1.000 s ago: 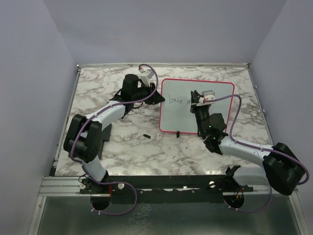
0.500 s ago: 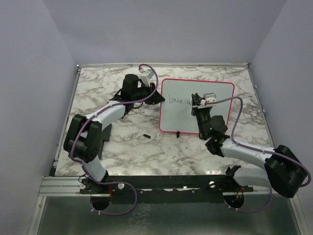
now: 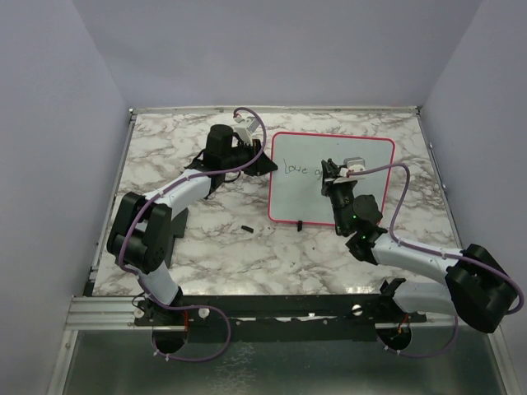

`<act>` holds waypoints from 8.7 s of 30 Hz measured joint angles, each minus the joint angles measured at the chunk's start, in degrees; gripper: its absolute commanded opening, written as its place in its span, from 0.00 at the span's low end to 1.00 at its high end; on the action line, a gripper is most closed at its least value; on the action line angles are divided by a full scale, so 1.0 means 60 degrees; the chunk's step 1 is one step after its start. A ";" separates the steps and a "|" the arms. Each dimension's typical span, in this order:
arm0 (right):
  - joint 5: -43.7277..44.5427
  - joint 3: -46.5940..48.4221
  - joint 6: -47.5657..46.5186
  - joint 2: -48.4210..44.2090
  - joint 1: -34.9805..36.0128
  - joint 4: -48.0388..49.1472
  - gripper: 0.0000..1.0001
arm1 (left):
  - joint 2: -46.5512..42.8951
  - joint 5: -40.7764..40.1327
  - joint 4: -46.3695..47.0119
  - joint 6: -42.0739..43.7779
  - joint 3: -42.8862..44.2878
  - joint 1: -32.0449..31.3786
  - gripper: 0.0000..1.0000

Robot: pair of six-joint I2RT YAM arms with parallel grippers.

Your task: Write a sentence on the whiteboard

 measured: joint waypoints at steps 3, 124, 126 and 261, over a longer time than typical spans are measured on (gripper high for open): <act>-0.0004 0.0000 0.0073 0.0047 0.0004 0.0004 0.01 | 0.0000 0.0000 0.0000 0.0000 0.0000 0.0000 0.06; 0.0532 0.0080 -0.0871 0.0069 -0.0117 0.1086 0.01 | -0.0069 0.0000 -0.0066 0.0000 0.0000 0.0000 0.06; 0.0528 0.0080 -0.0860 0.0066 -0.0120 0.1111 0.01 | -0.0069 0.0000 -0.0066 0.0000 0.0000 0.0000 0.06; -0.0084 -0.0645 -0.0146 -0.2018 -0.0663 0.0022 0.01 | -0.0106 -0.0022 -0.0164 0.0076 0.0000 0.0000 0.05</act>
